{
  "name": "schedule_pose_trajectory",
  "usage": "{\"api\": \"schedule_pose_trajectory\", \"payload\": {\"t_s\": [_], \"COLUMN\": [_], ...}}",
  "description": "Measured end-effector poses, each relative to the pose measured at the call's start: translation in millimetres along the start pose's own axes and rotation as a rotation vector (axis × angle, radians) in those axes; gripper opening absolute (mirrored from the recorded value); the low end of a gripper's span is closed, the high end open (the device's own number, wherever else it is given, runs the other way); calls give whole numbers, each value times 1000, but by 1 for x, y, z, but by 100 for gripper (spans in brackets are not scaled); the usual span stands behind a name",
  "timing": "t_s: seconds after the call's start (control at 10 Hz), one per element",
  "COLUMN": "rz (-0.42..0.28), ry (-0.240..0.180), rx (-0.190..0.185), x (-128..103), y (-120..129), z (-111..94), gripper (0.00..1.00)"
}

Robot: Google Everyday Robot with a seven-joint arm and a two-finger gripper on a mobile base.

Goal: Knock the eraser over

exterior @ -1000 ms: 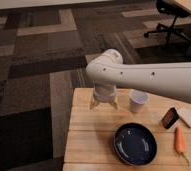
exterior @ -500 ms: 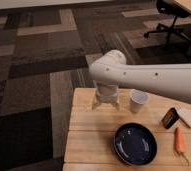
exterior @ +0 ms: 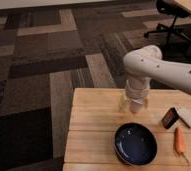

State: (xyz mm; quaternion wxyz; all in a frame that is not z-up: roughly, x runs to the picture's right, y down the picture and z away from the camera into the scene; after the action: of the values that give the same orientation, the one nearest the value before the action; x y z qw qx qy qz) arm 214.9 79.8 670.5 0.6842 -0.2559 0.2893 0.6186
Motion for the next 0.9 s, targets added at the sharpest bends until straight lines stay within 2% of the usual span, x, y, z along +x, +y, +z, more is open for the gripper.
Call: {"api": "schedule_pose_trajectory", "payload": {"t_s": [0.4,0.5,0.7,0.9], "rz": [-6,-8,-25,-48], "ry": [4,21,25,19], "rx": [1,11,14,-12], "x": [0,6,13,21], "y": [0,-7,-21,-44], "z": [0,5,10,24], "gripper": [65,65,65,65]}}
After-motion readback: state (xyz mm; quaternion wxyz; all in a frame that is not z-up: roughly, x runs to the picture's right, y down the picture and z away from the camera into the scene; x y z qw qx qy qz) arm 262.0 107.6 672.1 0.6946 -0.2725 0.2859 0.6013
